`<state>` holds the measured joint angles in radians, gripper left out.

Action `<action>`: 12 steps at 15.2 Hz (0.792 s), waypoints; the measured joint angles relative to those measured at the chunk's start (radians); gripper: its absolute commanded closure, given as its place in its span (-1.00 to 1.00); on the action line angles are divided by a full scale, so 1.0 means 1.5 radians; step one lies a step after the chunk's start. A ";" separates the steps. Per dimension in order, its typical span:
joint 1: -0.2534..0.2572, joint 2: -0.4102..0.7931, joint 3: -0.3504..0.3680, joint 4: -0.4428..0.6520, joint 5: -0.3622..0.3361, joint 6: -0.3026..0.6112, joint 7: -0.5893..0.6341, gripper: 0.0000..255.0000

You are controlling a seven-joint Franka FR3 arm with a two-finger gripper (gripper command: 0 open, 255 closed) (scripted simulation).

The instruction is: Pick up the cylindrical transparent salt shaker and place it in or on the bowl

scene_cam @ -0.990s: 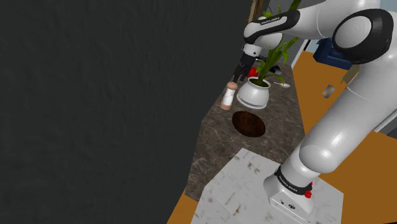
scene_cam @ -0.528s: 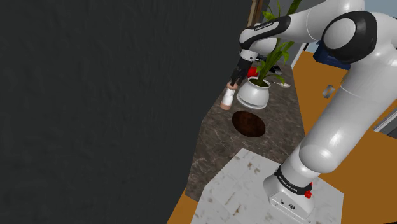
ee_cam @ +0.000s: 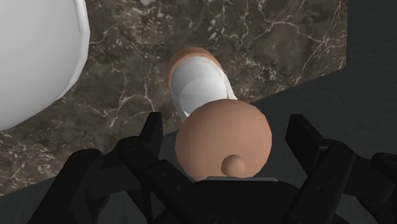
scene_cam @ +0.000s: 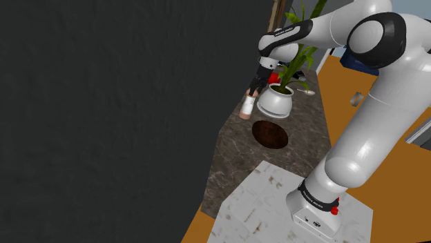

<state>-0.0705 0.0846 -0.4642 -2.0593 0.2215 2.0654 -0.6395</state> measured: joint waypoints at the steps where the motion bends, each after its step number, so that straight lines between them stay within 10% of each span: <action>1: 0.000 0.000 0.000 0.000 0.000 0.000 0.000 1.00; 12: 0.000 -0.002 0.000 0.002 -0.001 -0.004 0.001 1.00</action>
<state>-0.0703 0.0814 -0.4643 -2.0569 0.2193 2.0601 -0.6377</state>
